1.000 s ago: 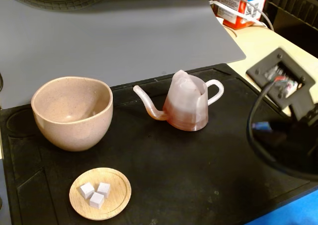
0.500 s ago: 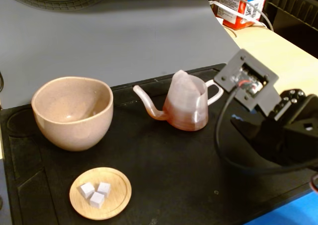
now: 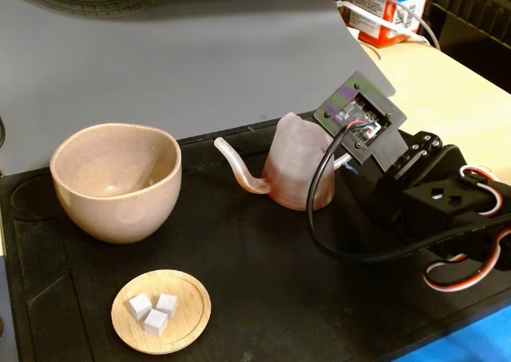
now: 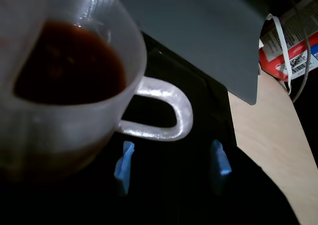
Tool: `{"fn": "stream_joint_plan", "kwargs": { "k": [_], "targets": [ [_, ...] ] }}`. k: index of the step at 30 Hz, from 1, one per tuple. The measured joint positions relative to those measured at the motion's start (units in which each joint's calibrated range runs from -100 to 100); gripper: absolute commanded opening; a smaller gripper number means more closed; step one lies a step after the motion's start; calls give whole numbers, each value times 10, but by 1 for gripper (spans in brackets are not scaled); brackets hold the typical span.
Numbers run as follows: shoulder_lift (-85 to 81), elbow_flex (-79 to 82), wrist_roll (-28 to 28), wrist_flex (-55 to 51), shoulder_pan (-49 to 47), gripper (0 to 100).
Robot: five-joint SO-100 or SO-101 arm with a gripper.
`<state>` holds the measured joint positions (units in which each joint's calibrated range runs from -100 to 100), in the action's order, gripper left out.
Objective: Pick up a kettle and pour liquid into a cup.
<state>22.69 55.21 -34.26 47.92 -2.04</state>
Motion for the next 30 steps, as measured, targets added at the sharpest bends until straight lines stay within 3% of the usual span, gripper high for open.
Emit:
{"fn": "stream_joint_plan", "kwargs": {
  "k": [30],
  "targets": [
    [86, -137, 13, 1, 10, 20]
  ]
}}
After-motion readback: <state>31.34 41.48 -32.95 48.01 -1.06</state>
